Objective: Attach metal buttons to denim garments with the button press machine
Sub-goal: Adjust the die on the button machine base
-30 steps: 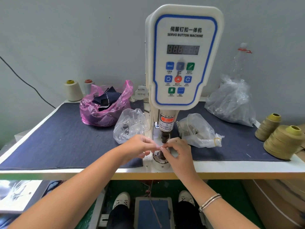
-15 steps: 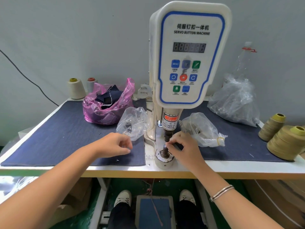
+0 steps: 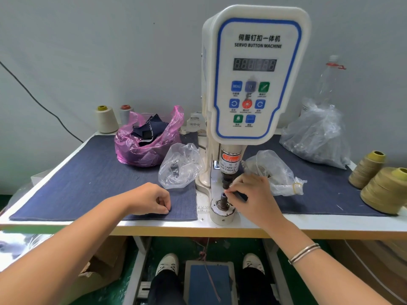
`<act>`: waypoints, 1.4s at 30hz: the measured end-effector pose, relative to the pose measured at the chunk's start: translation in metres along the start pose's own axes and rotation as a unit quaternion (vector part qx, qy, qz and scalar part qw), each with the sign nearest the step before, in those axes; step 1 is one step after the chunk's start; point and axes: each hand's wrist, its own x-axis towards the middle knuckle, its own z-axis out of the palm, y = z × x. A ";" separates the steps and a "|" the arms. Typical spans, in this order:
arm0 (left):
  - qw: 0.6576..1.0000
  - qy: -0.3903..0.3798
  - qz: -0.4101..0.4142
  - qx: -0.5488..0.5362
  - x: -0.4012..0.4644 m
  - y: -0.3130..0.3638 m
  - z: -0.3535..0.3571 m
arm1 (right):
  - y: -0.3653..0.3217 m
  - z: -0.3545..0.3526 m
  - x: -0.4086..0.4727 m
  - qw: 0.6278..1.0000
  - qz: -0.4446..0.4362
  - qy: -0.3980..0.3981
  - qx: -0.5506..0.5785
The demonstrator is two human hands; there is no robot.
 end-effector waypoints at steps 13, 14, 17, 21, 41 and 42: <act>0.999 -0.028 -0.019 -0.023 -0.009 -0.011 -0.004 | 0.041 0.019 -0.030 0.985 0.151 -0.006 0.080; 1.000 -0.023 -0.017 -0.011 -0.008 -0.010 -0.003 | 0.042 0.020 -0.030 0.986 0.151 -0.009 0.077; 1.000 0.007 -0.005 -0.002 -0.006 -0.006 -0.005 | 0.043 0.022 -0.030 0.987 0.142 -0.010 0.077; 0.975 0.192 0.004 -0.112 0.013 0.009 -0.016 | 0.043 0.025 -0.031 0.987 0.144 -0.013 0.067; 0.926 0.319 -0.194 -0.060 -0.104 -0.065 0.010 | 0.048 0.029 -0.033 0.991 0.130 -0.029 0.019; 0.929 0.285 -0.235 -0.021 -0.131 -0.076 0.024 | 0.048 0.029 -0.033 0.991 0.127 -0.027 0.020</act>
